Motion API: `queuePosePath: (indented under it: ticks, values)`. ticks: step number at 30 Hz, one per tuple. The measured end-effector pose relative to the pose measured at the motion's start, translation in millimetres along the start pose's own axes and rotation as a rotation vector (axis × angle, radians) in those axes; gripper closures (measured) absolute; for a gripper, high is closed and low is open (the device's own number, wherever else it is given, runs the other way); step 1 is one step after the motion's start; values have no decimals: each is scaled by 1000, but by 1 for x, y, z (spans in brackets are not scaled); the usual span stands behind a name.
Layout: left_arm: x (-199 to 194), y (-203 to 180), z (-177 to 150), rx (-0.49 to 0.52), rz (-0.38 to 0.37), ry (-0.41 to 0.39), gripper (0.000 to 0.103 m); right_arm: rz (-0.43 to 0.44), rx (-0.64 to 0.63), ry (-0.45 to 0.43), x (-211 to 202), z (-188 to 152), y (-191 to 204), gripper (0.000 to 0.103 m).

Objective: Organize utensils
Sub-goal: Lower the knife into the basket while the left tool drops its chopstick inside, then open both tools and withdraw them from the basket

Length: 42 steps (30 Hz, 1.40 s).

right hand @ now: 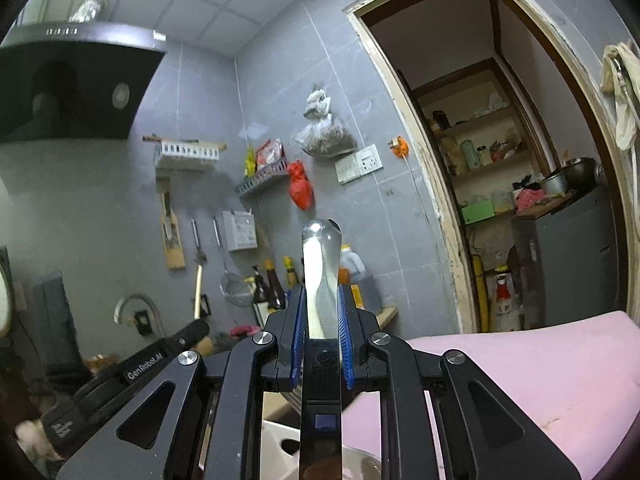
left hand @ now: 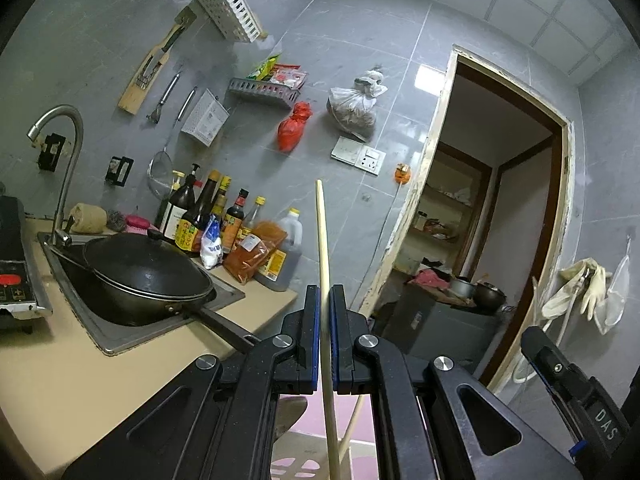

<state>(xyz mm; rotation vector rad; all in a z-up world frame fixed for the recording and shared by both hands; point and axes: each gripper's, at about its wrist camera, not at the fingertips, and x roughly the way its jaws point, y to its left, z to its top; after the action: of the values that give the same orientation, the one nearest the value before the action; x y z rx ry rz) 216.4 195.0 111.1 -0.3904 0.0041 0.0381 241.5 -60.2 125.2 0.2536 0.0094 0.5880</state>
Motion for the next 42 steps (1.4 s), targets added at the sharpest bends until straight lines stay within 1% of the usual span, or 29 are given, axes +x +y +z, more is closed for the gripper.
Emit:
queuePosePath:
  ticks: [3, 6, 8, 10, 14, 17, 20, 23, 24, 25, 26, 27, 29, 30, 31, 32, 33, 34, 35, 36, 37, 39, 41, 42]
  values:
    - [2, -1, -8, 30, 13, -5, 100, -25, -22, 19, 5, -10, 0, 90]
    - [4, -2, -18, 56, 17, 8, 100, -35, -44, 51, 10, -17, -1, 90]
    - [2, -4, -26, 82, 15, 20, 100, -39, -59, 64, 11, -21, -1, 90]
    - [-4, -7, -32, 113, 14, 3, 100, -40, -82, 84, 10, -24, 1, 90]
    - [-10, -15, -41, 151, -5, 28, 100, -41, -107, 128, 8, -30, 1, 89]
    - [-11, -17, -44, 171, -15, 65, 100, -38, -112, 165, 6, -34, 0, 89]
    - [-11, -14, -45, 162, -41, 127, 100, -33, -121, 192, 3, -34, 0, 88]
    - [-13, -13, -45, 153, -64, 192, 97, -25, -117, 212, 1, -33, 1, 83]
    - [-14, -13, -45, 150, -73, 210, 93, -23, -112, 213, -1, -31, 1, 77]
    - [-16, -13, -44, 147, -79, 223, 89, -22, -107, 211, -4, -29, 2, 75]
    - [-19, -13, -44, 142, -85, 230, 80, -19, -104, 207, -7, -27, 2, 75]
    - [-22, -13, -43, 132, -92, 235, 74, -20, -105, 204, -10, -25, 3, 74]
    - [-28, -14, -40, 111, -103, 241, 73, -28, -117, 204, -16, -21, 5, 72]
    - [-31, -15, -37, 109, -103, 245, 72, -31, -119, 204, -18, -19, 4, 67]
    - [-35, -18, -35, 111, -98, 247, 70, -34, -119, 203, -22, -17, 3, 59]
    - [-38, -21, -33, 118, -88, 247, 65, -42, -119, 200, -27, -15, 2, 55]
    - [-42, -25, -32, 127, -74, 246, 57, -52, -119, 197, -30, -12, 1, 49]
    - [-45, -29, -30, 136, -59, 244, 53, -65, -120, 192, -35, -9, -1, 43]
    - [-49, -33, -30, 143, -50, 241, 46, -75, -122, 189, -40, -7, -3, 39]
    - [-53, -38, -30, 151, -46, 238, 41, -89, -126, 185, -45, -4, -5, 30]
    - [-55, -42, -30, 160, -40, 237, 38, -104, -131, 180, -51, -1, -7, 25]
    - [-61, -52, -32, 185, -28, 235, 25, -127, -138, 169, -64, 4, -12, 19]
    - [-67, -63, -36, 207, -24, 235, 19, -155, -151, 170, -77, 9, -18, 13]
    - [-70, -69, -39, 219, -29, 235, 18, -167, -154, 172, -84, 10, -22, 8]
